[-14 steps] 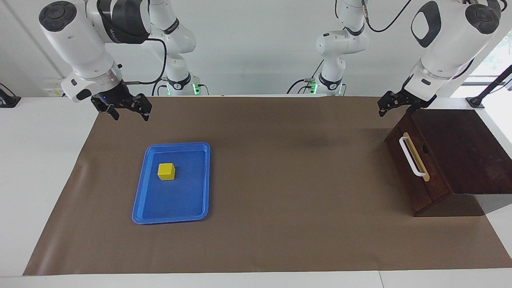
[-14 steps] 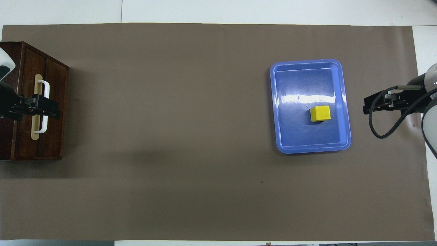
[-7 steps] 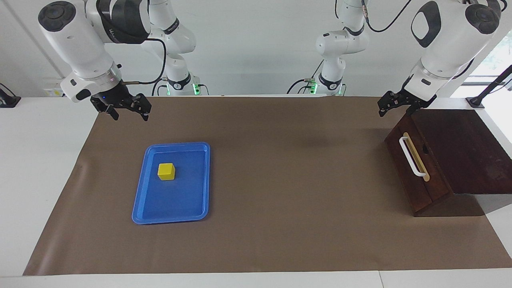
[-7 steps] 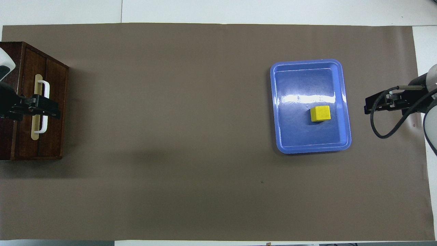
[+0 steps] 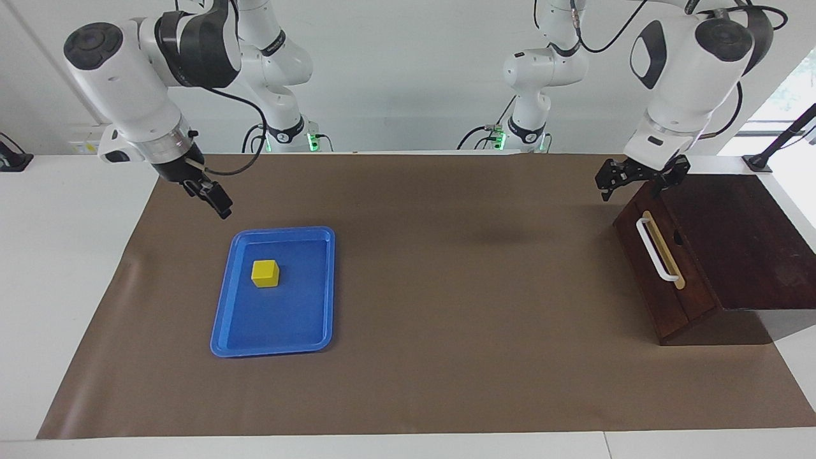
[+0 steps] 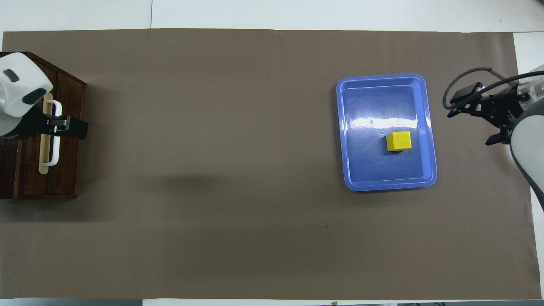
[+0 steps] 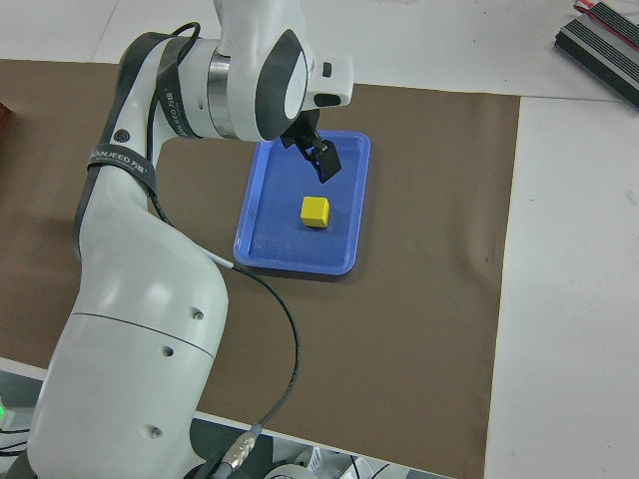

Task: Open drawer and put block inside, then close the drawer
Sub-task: 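Pull the drawer open with the left gripper while the right gripper reaches the tray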

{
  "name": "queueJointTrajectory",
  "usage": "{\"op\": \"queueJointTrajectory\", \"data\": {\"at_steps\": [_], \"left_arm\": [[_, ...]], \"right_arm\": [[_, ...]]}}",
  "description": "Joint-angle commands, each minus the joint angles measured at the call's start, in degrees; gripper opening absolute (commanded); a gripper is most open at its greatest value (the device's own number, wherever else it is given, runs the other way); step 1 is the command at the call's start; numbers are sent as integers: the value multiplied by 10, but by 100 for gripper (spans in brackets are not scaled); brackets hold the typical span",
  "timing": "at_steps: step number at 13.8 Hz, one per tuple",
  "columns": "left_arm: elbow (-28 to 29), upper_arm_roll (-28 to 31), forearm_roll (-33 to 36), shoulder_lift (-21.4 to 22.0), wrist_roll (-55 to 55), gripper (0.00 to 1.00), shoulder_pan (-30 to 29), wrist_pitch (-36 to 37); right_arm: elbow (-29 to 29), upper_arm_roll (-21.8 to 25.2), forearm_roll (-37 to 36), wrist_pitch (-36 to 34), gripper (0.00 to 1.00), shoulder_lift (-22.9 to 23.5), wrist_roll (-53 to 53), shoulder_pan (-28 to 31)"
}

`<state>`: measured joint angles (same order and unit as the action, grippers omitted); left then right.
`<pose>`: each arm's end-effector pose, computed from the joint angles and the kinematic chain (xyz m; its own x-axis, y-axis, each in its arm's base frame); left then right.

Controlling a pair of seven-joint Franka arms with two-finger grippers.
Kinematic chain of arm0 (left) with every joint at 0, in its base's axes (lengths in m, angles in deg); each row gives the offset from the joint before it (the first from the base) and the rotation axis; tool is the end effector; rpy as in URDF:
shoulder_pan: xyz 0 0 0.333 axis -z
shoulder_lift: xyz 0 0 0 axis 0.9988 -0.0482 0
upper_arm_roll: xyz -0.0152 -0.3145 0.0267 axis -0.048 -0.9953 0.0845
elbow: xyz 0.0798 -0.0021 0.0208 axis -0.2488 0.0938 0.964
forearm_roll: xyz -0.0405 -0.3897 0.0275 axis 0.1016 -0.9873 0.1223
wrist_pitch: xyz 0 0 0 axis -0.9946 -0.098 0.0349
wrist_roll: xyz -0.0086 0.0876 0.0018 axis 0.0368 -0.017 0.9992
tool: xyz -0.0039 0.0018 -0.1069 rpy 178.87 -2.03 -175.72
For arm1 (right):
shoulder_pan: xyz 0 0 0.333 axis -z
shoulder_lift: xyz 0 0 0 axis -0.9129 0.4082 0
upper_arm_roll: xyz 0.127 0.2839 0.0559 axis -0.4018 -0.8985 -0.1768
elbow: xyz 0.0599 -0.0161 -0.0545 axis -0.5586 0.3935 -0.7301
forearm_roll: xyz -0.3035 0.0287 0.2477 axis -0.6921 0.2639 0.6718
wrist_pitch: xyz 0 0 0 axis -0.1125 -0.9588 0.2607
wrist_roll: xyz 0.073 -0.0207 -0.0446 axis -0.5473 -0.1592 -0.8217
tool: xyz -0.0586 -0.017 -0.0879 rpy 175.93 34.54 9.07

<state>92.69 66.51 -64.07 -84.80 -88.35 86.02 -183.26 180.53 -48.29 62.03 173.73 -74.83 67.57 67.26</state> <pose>0.5591 -0.0593 0.5507 0.9868 -0.1620 0.0024 -0.1591 -0.9718 -0.1739 0.5829 -0.0058 0.5428 0.6729 -0.7359 -0.0758 -0.7368 -0.6758 0.0198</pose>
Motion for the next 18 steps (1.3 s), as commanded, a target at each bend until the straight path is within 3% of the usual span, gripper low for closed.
{"op": "queueJointTrajectory", "data": {"at_steps": [1, 5, 9, 13, 18], "left_arm": [[71, 6, 87, 1, -3, 100, 5, -86], [105, 7, 192, -49, 0, 100, -15, -180], [145, 7, 210, -63, 0, 100, -48, -267], [156, 7, 227, -80, 17, 100, -53, -290], [153, 7, 228, -112, 112, 100, -27, -305]], "right_arm": [[-23, -3, 58, 9, 100, 41, 140, 31], [-10, -3, 178, 36, 100, 79, 193, 87], [49, -3, 259, 54, 100, 99, 195, 119], [80, -3, 315, 61, 100, 119, 187, 144], [136, -3, 364, 102, 100, 121, 142, 144]]}}
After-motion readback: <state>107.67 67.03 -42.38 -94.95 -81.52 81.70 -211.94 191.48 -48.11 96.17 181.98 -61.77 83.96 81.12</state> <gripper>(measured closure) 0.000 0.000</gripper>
